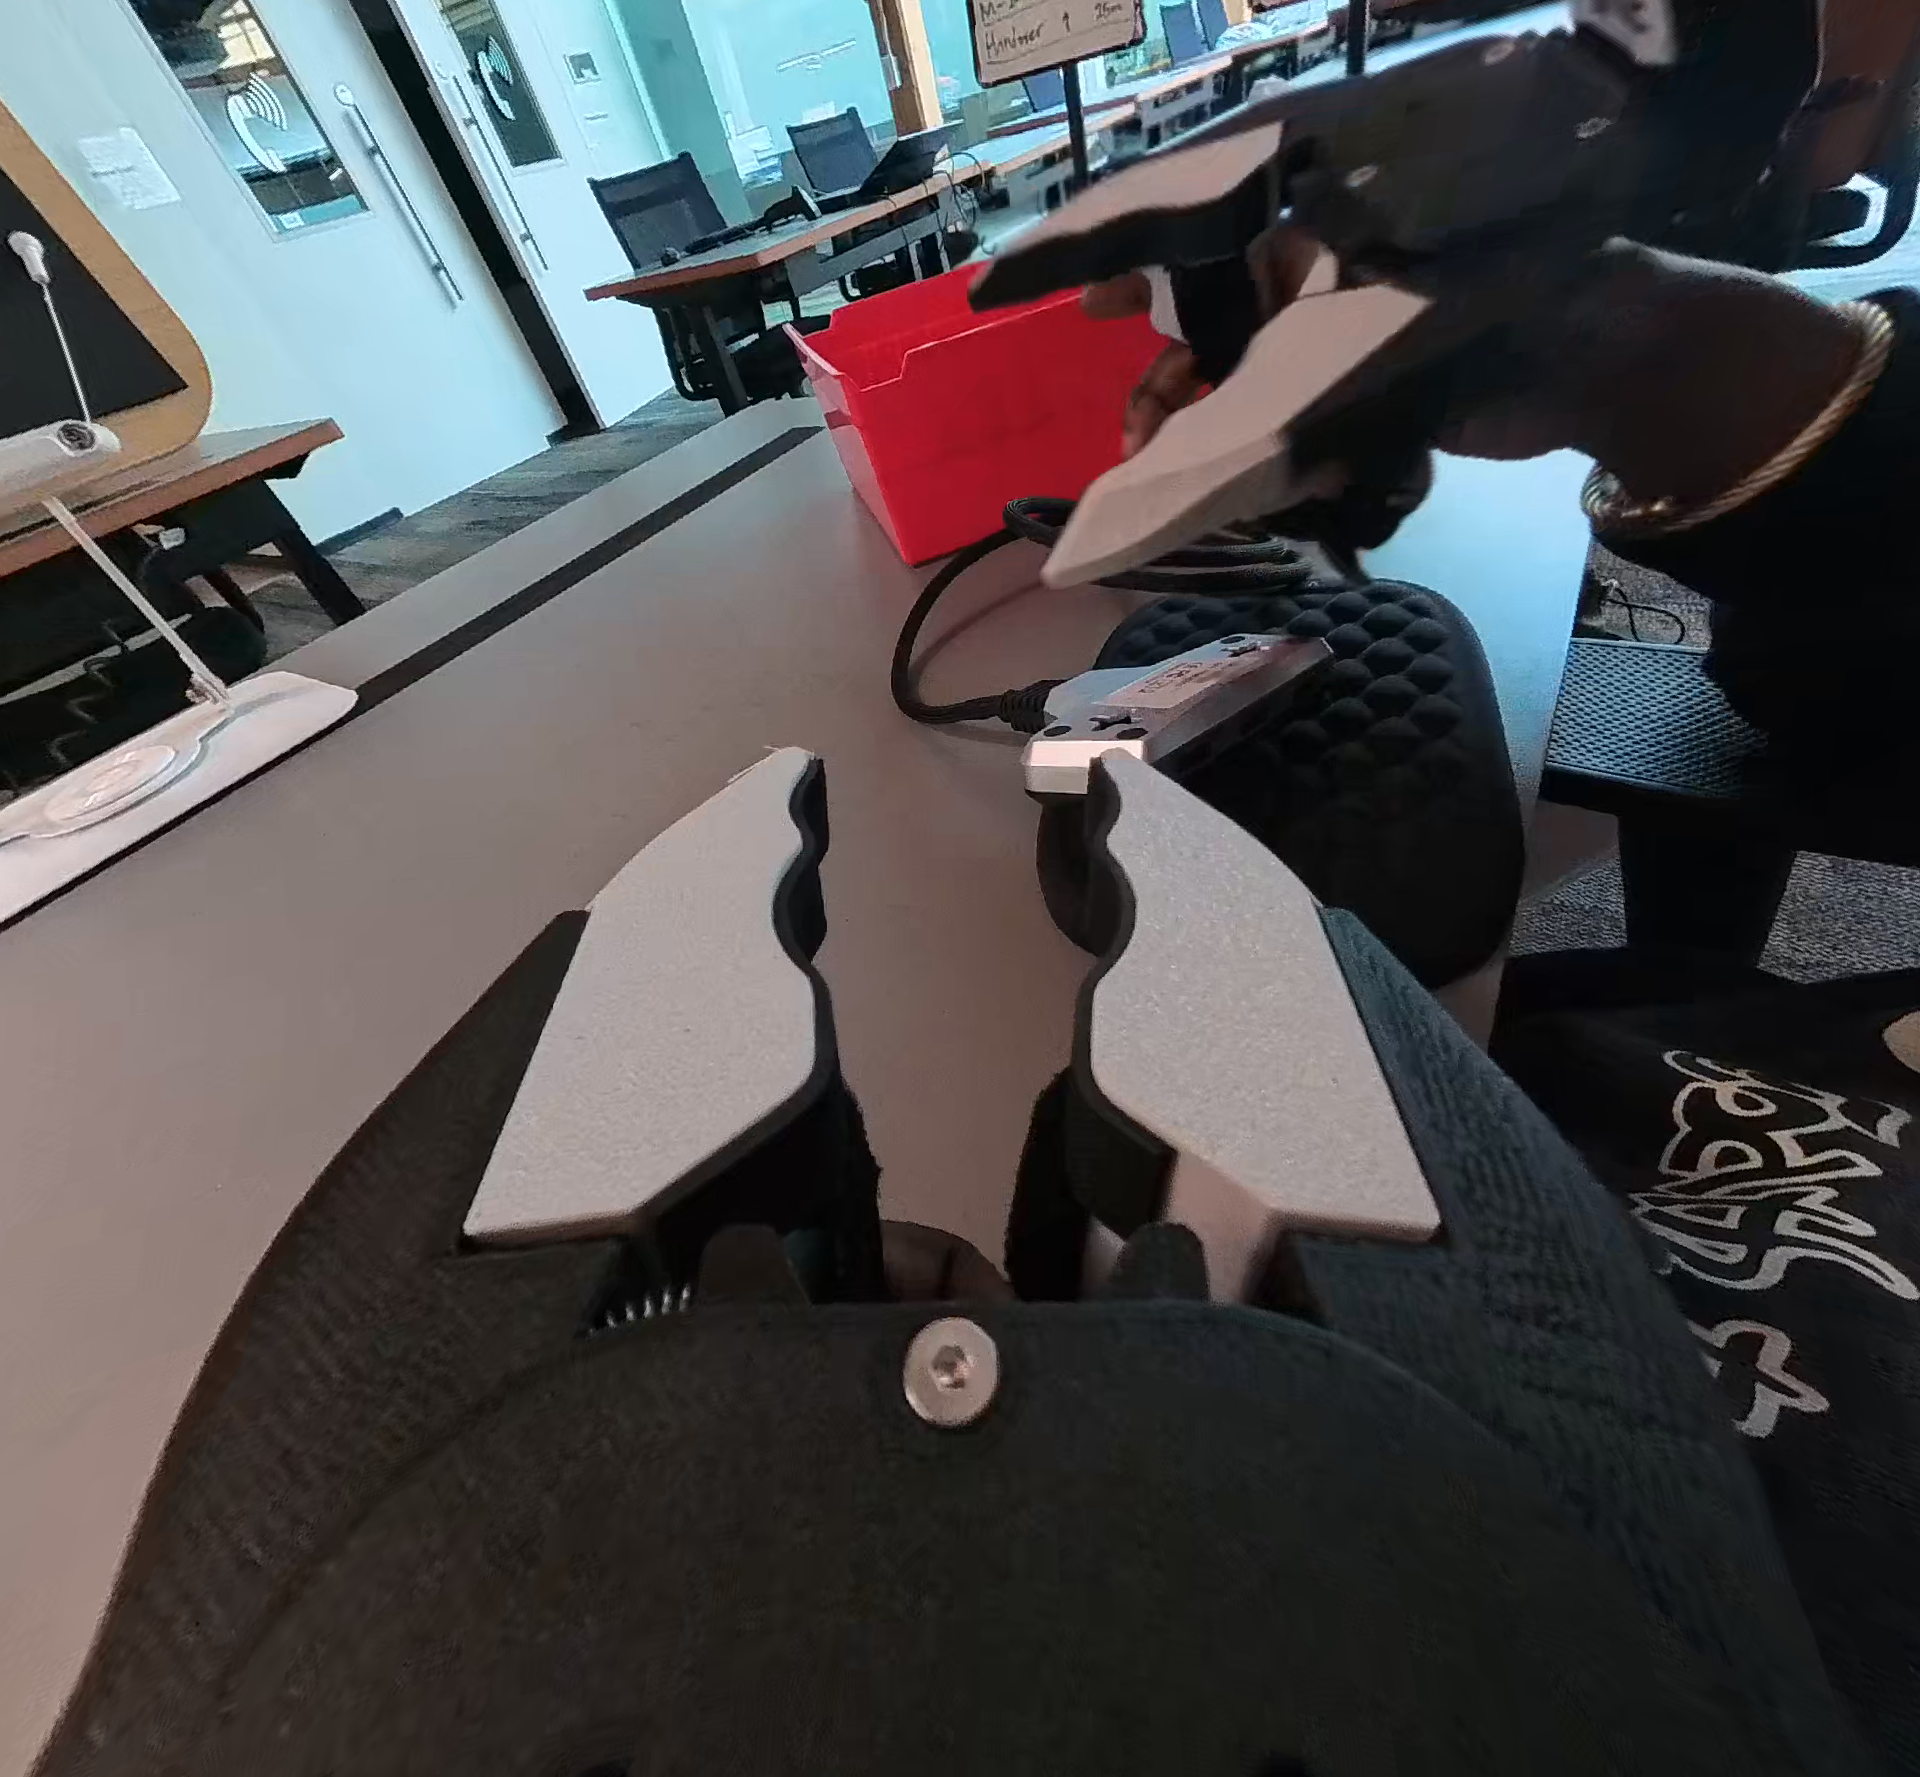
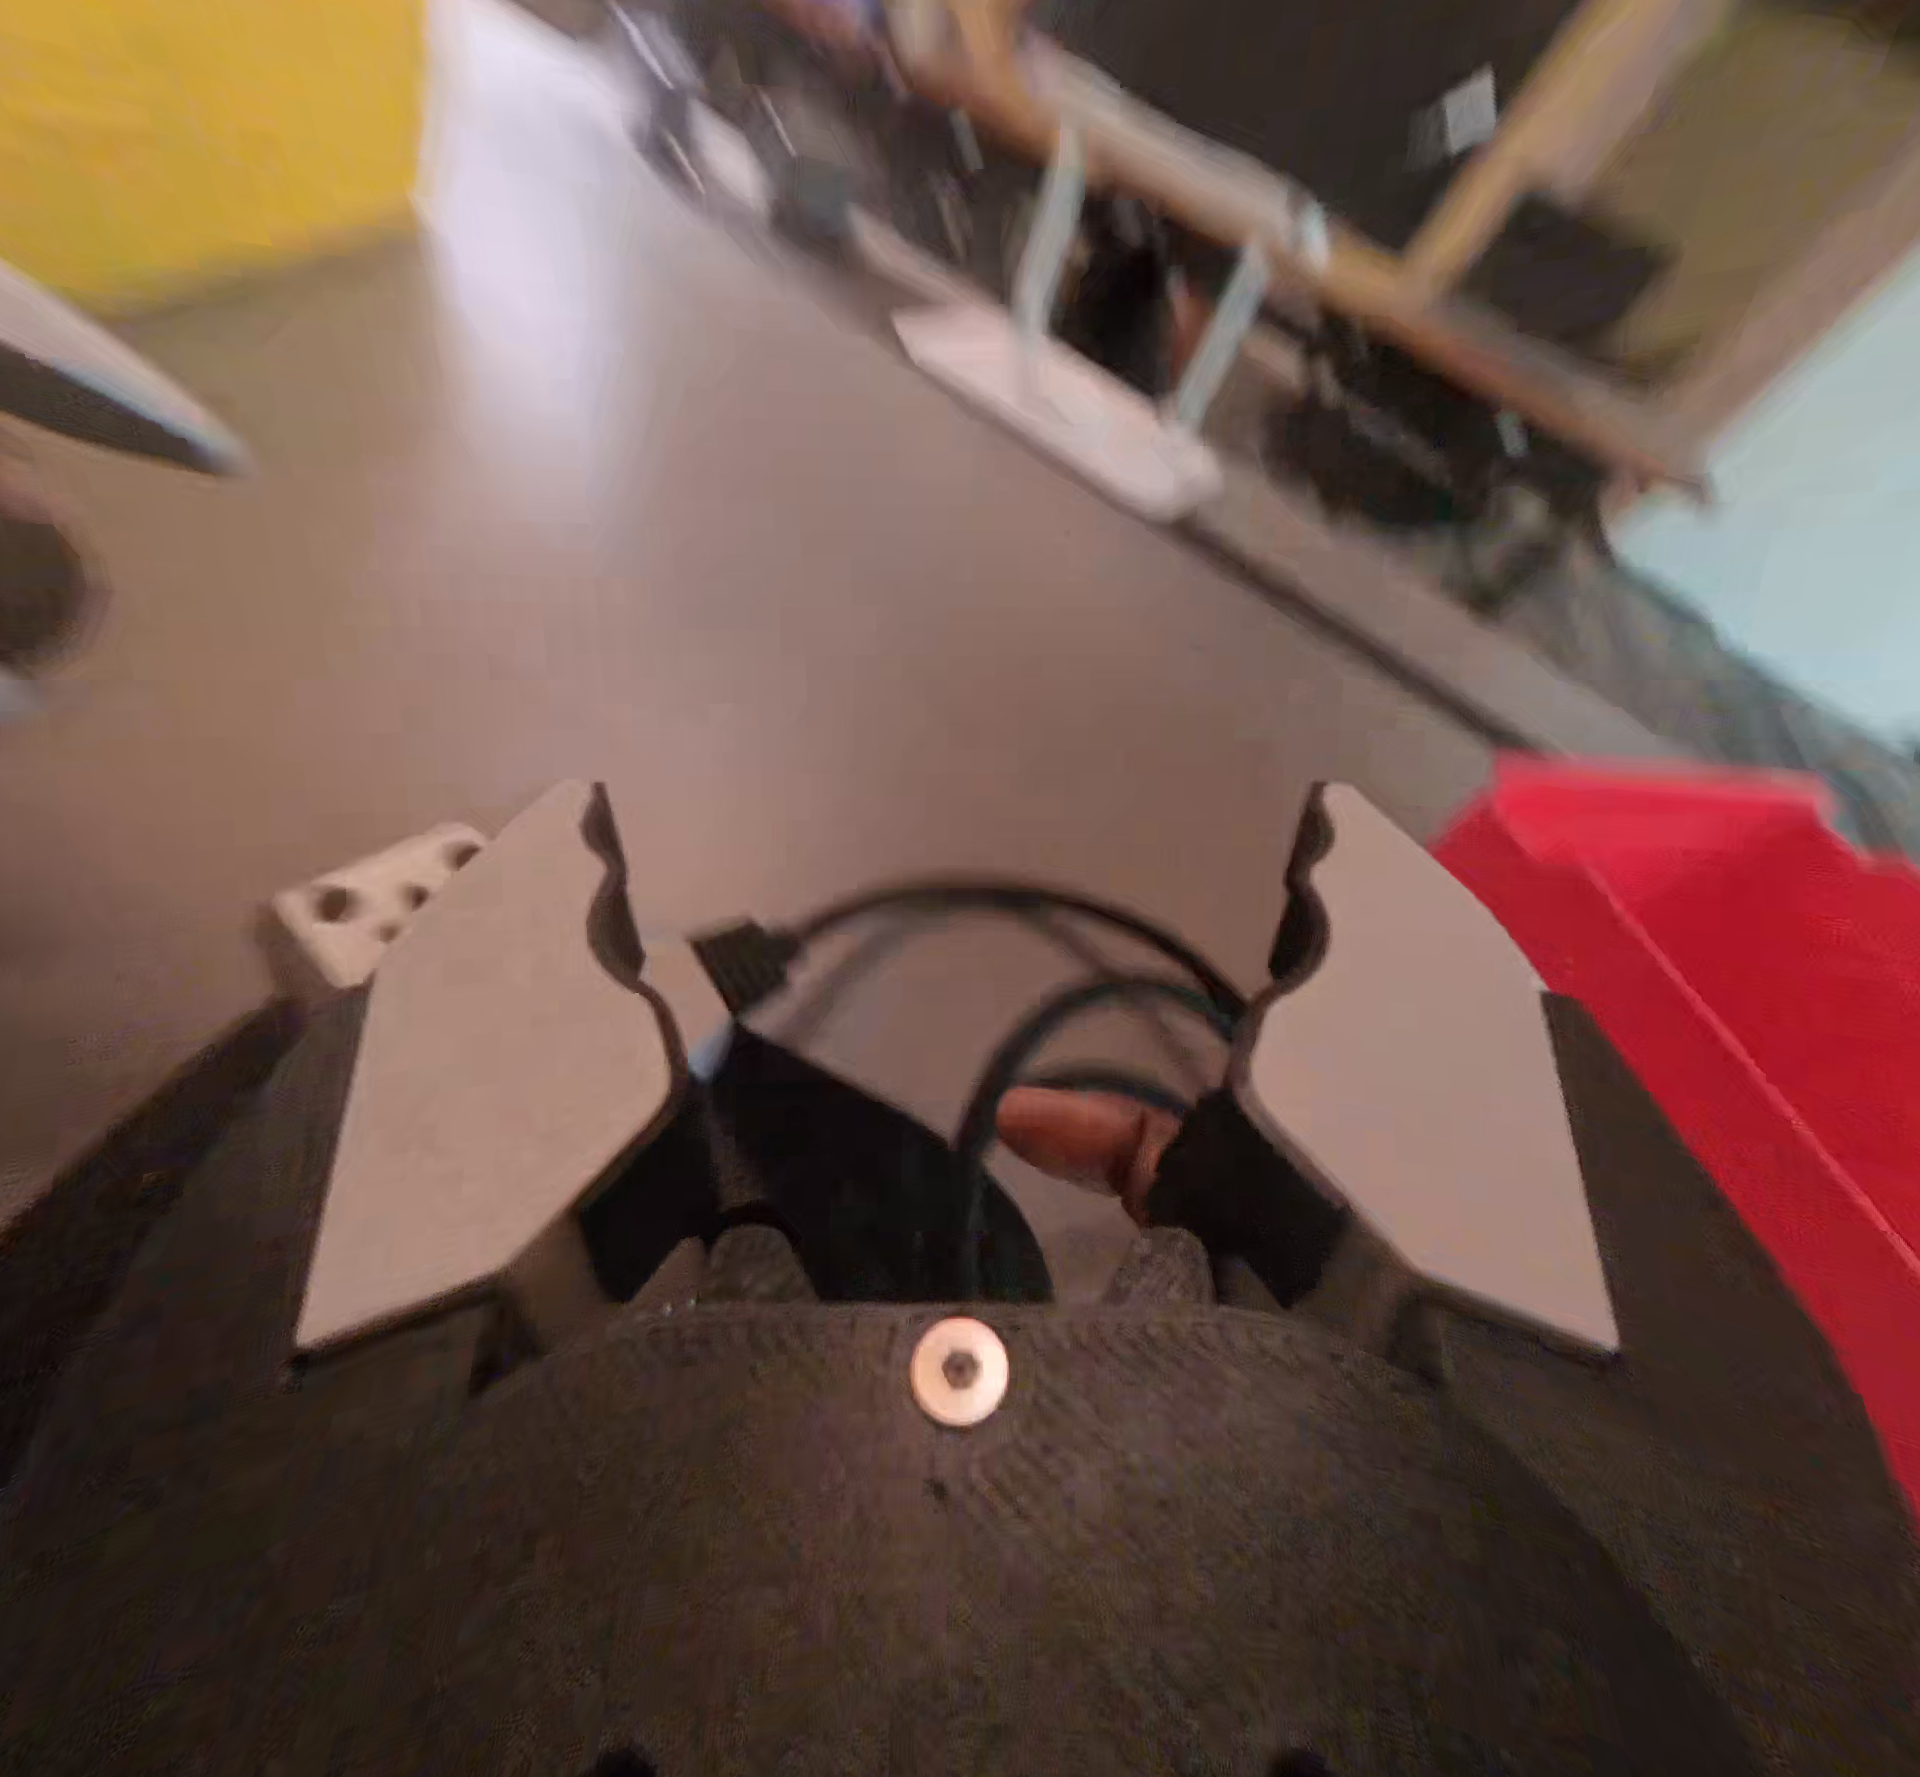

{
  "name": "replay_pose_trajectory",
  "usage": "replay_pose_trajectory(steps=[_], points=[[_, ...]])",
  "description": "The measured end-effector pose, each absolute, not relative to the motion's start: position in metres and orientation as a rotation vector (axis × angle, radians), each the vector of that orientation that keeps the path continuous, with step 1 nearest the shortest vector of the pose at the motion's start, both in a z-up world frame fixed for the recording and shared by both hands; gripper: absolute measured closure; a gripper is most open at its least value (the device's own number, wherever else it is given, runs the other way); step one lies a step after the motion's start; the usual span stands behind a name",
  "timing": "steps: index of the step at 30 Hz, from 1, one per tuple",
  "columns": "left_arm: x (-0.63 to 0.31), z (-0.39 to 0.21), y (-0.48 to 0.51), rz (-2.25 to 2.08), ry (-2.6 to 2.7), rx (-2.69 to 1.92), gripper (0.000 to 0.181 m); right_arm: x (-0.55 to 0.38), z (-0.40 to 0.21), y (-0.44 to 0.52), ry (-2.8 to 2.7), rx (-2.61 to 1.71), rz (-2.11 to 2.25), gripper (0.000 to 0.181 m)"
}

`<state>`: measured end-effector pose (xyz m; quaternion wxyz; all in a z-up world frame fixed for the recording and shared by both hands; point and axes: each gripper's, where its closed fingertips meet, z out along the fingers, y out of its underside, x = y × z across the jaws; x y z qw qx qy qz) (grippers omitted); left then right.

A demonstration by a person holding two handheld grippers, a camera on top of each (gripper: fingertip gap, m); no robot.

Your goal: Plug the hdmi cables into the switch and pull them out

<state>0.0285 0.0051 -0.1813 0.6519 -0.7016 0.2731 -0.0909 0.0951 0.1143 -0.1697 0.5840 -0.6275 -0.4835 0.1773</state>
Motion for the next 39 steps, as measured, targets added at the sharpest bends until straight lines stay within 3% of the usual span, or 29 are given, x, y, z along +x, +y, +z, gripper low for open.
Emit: replay_pose_trajectory(steps=[3,7,39], points=[[0.028,-0.181,0.005,-0.219,0.615,-1.589,0.134,0.113,-0.191,0.135,-1.127,-1.597,0.107,0.047],[0.027,-0.183,0.008,-0.240,0.604,-1.621,0.134,0.129,-0.196,0.142,-1.130,-1.544,-0.107,0.053],[0.035,-0.192,0.008,-0.150,0.690,-1.640,0.134,0.141,-0.188,0.150,-1.059,-1.534,-0.146,0.061]])
